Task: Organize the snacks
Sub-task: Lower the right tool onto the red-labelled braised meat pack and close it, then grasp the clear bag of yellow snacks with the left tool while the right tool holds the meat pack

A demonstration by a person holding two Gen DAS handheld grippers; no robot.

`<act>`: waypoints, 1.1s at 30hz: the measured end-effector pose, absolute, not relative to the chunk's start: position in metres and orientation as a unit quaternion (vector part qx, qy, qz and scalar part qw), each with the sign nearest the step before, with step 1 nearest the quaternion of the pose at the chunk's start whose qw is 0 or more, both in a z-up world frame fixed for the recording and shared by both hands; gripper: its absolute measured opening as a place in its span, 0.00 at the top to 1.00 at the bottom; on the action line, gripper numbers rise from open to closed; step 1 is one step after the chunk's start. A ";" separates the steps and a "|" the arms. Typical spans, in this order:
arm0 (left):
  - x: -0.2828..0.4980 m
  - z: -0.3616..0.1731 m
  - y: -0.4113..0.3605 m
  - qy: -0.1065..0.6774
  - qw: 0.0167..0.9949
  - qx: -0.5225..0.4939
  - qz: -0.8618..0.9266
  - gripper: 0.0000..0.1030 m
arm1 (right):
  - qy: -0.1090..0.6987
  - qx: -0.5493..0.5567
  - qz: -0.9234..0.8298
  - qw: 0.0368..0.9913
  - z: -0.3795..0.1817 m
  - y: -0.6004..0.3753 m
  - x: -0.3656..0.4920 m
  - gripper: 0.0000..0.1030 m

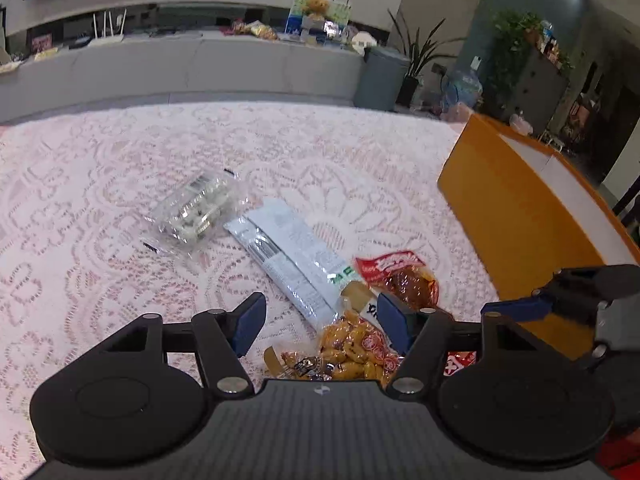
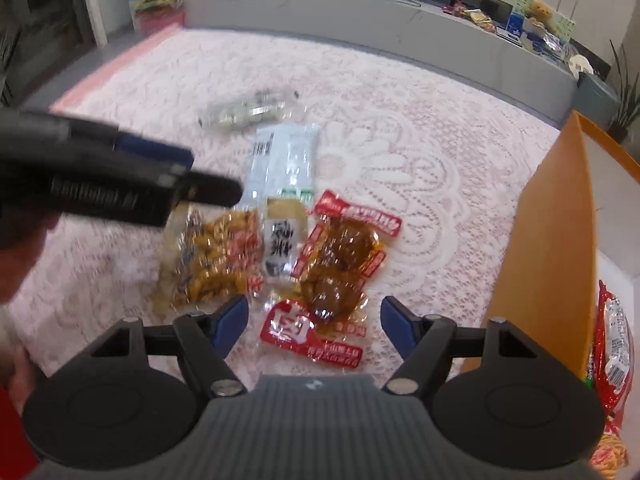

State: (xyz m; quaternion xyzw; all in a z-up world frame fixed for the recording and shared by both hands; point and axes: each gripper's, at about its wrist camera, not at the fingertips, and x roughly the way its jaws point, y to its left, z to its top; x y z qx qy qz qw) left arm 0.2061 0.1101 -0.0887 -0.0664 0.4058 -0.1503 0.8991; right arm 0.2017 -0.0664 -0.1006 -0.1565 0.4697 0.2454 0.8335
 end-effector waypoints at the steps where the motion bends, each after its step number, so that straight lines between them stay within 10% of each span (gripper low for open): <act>1: 0.208 -0.091 0.108 0.412 0.896 -0.063 -0.151 0.28 | 0.475 -0.165 0.238 0.831 -0.106 -0.064 0.202 0.30; 33: 0.207 -0.114 0.103 0.461 0.857 -0.072 -0.218 0.16 | 0.480 -0.135 0.243 0.832 -0.125 -0.069 0.220 0.30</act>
